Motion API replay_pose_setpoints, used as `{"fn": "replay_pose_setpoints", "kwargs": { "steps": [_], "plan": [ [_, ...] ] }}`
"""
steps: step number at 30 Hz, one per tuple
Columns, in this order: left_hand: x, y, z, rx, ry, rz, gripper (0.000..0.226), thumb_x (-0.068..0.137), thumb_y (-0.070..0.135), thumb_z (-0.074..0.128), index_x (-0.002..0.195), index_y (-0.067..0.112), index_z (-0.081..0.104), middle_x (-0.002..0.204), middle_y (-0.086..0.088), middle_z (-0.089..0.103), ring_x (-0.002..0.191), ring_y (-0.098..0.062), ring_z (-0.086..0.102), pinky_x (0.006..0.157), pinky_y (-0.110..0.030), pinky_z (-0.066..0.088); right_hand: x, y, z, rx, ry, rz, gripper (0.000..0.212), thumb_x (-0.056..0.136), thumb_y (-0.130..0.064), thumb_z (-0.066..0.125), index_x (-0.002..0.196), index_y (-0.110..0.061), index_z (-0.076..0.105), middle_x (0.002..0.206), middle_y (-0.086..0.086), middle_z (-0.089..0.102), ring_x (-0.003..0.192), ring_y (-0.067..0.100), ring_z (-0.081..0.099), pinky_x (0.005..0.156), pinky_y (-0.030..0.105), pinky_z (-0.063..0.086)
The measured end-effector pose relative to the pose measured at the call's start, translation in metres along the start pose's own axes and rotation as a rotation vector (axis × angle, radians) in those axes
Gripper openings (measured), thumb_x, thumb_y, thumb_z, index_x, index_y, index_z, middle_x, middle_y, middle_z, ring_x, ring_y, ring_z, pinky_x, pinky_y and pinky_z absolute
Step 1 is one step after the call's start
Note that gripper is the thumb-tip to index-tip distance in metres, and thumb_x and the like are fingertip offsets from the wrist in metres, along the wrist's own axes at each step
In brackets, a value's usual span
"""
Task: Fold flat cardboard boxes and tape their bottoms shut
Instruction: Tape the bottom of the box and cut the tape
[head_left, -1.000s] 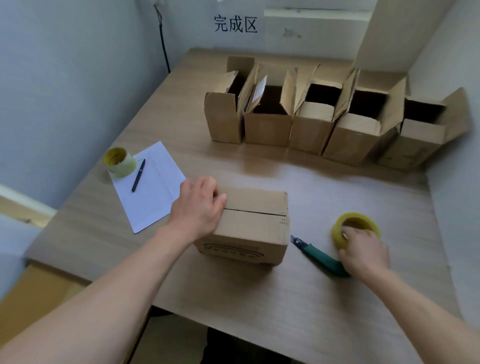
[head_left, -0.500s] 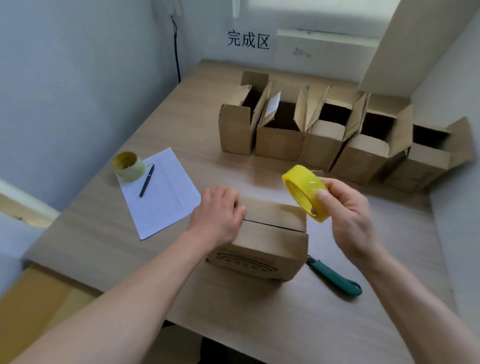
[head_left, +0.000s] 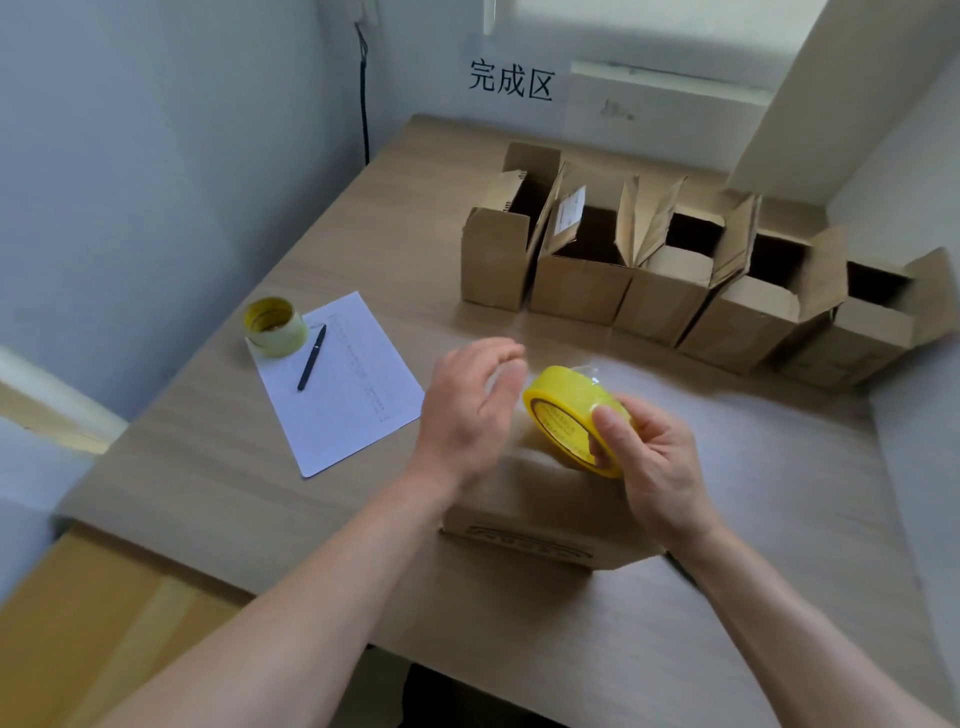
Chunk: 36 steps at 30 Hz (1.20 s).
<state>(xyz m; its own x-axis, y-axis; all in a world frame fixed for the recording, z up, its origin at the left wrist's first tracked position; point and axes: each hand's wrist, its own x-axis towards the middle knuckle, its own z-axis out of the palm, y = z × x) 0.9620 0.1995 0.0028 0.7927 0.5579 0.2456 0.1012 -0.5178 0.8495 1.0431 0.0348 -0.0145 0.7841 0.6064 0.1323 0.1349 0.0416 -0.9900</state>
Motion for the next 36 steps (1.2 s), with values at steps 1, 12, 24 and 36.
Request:
{"fn": "replay_pose_setpoints", "kwargs": {
  "steps": [1,12,24,36],
  "plan": [
    [0.009,0.011,-0.002,-0.016,-0.120,-0.006,0.042,0.090,0.041,0.048,0.112,0.013,0.071,0.120,-0.001,0.064,0.117,-0.016,0.053,0.103,-0.030,0.039,0.000,0.001,0.001,-0.011,-0.001,-0.017,0.016,0.090,-0.034,0.061,0.084,-0.026,0.073,0.064,-0.012,0.057,0.059,0.005,0.049,0.056,0.016,0.041],
    [0.016,0.035,0.006,0.024,-0.084,0.287,0.008,0.081,0.013,0.077,0.076,0.007,0.075,0.080,-0.002,0.061,0.077,-0.020,0.059,0.069,-0.029,0.045,-0.006,0.018,0.000,-0.257,0.068,-0.194,0.048,0.068,-0.045,0.075,0.113,-0.043,0.059,0.103,-0.023,0.065,0.091,-0.001,0.061,0.077,0.012,0.044],
    [-0.034,-0.016,0.002,-0.243,0.323,-0.344,0.032,0.093,0.028,0.064,0.065,0.012,0.061,0.058,0.003,0.064,0.057,-0.010,0.057,0.060,-0.022,0.046,-0.004,0.032,0.002,-0.235,0.292,-0.253,0.030,0.085,-0.046,0.064,0.107,-0.047,0.044,0.081,-0.013,0.059,0.069,0.013,0.057,0.064,0.026,0.047],
    [-0.058,-0.069,0.003,-0.336,0.375,-0.606,0.037,0.081,0.040,0.063,0.063,0.008,0.058,0.059,-0.006,0.059,0.061,-0.018,0.053,0.063,-0.050,0.051,-0.010,0.041,0.005,-0.511,-0.053,-0.350,0.014,0.083,-0.038,0.059,0.092,-0.034,0.049,0.077,-0.016,0.055,0.063,0.006,0.050,0.056,0.013,0.034]
  ]
}}
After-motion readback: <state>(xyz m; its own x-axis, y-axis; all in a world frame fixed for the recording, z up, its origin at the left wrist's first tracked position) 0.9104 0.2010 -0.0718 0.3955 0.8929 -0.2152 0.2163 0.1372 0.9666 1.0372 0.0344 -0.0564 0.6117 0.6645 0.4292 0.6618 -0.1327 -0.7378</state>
